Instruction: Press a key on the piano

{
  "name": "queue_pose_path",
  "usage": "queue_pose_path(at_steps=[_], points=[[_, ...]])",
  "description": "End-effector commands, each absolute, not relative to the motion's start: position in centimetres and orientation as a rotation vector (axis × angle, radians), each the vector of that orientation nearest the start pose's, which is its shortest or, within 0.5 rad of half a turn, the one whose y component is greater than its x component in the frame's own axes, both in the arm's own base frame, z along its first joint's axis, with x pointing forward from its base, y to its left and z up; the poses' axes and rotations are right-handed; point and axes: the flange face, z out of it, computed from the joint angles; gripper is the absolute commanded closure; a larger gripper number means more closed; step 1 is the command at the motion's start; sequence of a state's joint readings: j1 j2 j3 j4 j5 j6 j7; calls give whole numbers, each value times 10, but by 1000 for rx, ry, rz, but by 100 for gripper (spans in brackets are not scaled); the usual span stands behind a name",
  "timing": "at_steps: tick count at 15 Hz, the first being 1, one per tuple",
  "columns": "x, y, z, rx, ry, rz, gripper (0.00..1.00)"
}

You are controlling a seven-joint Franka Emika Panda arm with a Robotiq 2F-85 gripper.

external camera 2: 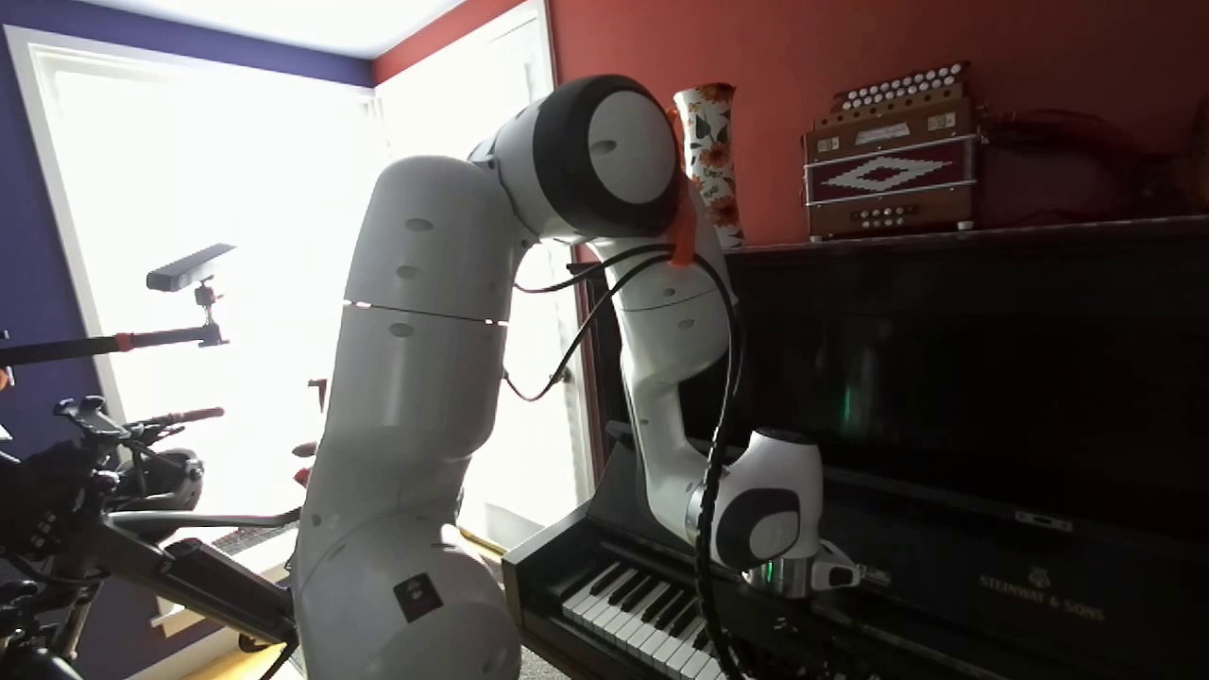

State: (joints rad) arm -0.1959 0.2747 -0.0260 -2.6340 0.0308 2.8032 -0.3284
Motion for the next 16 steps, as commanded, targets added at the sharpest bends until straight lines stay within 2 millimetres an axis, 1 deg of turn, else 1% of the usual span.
queue_pose_path(at_steps=[1,12,14,16], points=[[399,-94,134,-3091,-116,158,100],[398,-95,123,-3080,-112,185,100],[398,-95,123,-3079,-112,187,100],[399,-96,127,-3093,-109,197,100]])
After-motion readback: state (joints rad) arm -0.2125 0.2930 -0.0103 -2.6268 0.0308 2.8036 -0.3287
